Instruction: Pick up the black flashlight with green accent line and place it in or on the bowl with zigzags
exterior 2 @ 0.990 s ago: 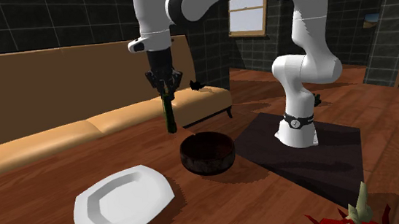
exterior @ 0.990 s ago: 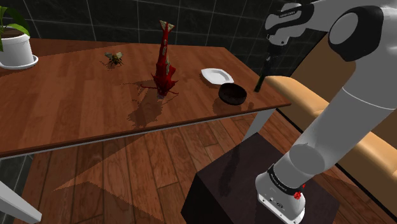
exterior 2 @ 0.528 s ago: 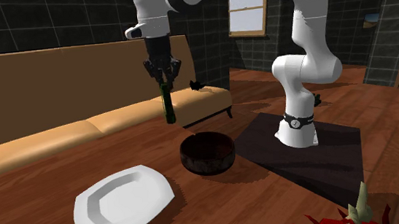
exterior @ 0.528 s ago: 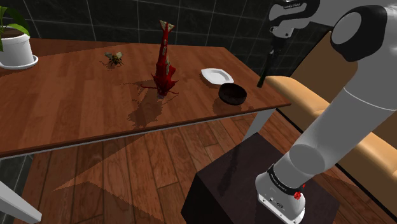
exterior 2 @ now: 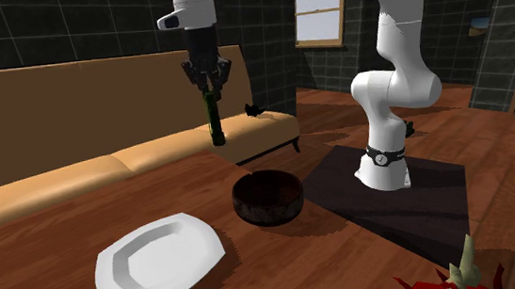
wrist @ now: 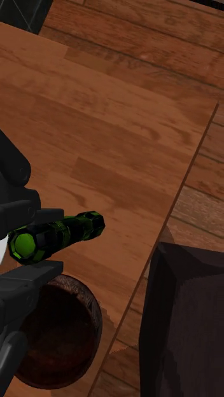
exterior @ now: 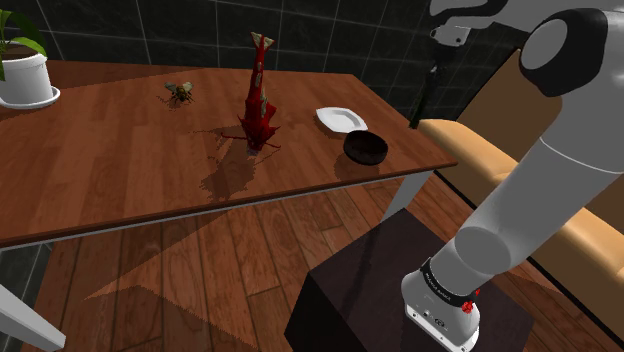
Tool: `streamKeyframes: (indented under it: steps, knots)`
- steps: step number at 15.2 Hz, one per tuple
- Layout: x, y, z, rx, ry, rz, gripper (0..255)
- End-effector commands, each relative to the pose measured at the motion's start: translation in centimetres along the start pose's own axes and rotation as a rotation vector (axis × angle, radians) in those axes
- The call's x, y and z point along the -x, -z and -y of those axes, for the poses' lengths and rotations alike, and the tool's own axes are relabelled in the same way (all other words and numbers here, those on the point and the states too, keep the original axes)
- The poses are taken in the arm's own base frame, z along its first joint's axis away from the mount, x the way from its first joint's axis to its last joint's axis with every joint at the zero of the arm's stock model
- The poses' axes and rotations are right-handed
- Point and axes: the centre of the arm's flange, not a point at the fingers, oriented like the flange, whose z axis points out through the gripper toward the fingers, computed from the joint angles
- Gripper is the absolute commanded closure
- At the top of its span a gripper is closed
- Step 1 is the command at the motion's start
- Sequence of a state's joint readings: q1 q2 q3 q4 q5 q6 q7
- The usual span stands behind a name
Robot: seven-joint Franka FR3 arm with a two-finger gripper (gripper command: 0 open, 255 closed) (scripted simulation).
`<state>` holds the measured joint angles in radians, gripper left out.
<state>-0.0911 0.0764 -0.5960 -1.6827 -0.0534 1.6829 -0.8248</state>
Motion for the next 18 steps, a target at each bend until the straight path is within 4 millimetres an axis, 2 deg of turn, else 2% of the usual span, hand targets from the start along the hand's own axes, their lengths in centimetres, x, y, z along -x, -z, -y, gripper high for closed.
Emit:
streamKeyframes:
  steps: [1, 2, 16, 17, 18]
  knots:
    - [0.2, 1.1, 0.1, 0.000, 0.000, 0.000, 255]
    - [0.2, 1.3, 0.1, 0.000, 0.000, 0.000, 255]
    - [-5.5, 8.4, 16.2, 0.000, 0.000, 0.000, 255]
    - [-6.1, 9.1, 17.8, 0.000, 0.000, 0.000, 255]
    - [-6.1, 8.5, 17.8, 0.000, 0.000, 0.000, 255]
